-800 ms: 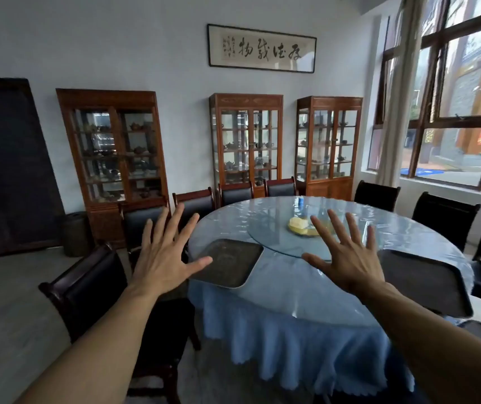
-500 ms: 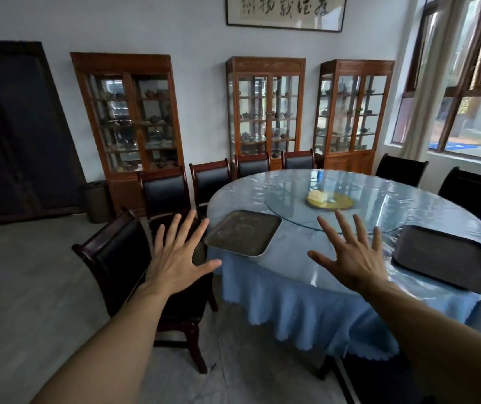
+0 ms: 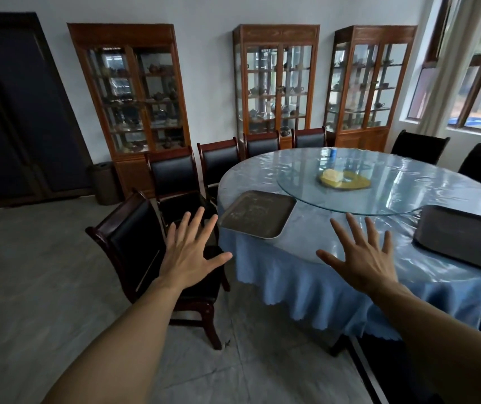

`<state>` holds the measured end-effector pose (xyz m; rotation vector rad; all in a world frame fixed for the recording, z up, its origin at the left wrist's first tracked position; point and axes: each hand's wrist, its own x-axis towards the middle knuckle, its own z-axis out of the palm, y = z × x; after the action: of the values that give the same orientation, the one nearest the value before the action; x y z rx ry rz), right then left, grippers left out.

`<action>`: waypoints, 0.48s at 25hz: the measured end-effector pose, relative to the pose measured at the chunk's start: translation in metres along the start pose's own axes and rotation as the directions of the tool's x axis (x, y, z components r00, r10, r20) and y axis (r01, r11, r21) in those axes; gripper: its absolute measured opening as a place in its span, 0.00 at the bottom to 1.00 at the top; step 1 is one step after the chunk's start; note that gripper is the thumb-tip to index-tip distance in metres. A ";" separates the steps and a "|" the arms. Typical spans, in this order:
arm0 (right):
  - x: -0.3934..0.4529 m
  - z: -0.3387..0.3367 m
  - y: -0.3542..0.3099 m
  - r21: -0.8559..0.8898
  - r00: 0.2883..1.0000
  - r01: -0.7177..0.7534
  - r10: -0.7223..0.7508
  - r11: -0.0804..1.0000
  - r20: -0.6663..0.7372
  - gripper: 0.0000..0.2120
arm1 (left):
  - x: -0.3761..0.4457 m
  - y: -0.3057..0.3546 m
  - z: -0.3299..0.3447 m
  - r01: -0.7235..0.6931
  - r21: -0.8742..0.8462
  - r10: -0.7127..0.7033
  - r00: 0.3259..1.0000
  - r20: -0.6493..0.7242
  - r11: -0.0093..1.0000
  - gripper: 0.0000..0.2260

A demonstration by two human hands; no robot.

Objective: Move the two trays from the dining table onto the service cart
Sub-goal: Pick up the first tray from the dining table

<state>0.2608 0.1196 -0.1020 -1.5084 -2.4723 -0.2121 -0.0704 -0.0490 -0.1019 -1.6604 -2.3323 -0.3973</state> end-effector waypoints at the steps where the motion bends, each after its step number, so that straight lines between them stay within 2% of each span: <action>1: 0.007 0.006 0.001 0.007 1.000 0.000 0.000 1.000 0.002 0.42 | 0.007 0.000 0.005 0.008 -0.012 -0.008 1.000 0.004 1.000 0.43; 12: 0.160 0.086 0.056 0.041 0.998 0.044 -0.046 0.998 0.051 0.44 | 0.134 0.030 0.080 0.099 -0.008 -0.098 0.993 0.068 0.995 0.44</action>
<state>0.2290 0.3032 -0.1400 -1.4618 -2.5372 -0.1319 -0.0887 0.1070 -0.1268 -1.5920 -2.4734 -0.3801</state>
